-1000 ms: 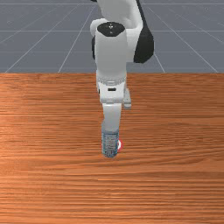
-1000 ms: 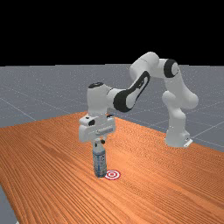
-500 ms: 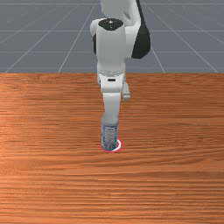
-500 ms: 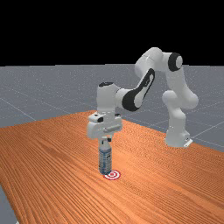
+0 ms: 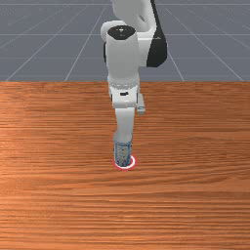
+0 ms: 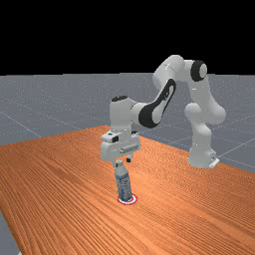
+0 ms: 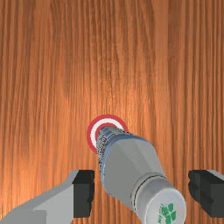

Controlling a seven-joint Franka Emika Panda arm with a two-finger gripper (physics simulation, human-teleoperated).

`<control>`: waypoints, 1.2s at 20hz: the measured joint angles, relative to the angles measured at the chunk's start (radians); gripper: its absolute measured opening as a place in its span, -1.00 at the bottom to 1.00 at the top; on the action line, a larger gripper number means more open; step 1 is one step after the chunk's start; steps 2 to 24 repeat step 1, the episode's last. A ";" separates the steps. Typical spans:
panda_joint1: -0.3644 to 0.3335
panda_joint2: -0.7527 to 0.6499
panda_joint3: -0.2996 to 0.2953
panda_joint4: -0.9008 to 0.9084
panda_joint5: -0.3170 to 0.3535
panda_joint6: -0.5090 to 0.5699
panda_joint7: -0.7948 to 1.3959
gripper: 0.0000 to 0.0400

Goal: Pick up the bottle and put it on the marker

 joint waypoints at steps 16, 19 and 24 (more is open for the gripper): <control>0.005 -0.002 -0.005 0.000 -0.012 -0.001 0.010 0.75; 0.005 -0.002 -0.005 0.000 -0.012 -0.001 0.010 0.75; 0.005 -0.002 -0.005 0.000 -0.012 -0.001 0.010 0.75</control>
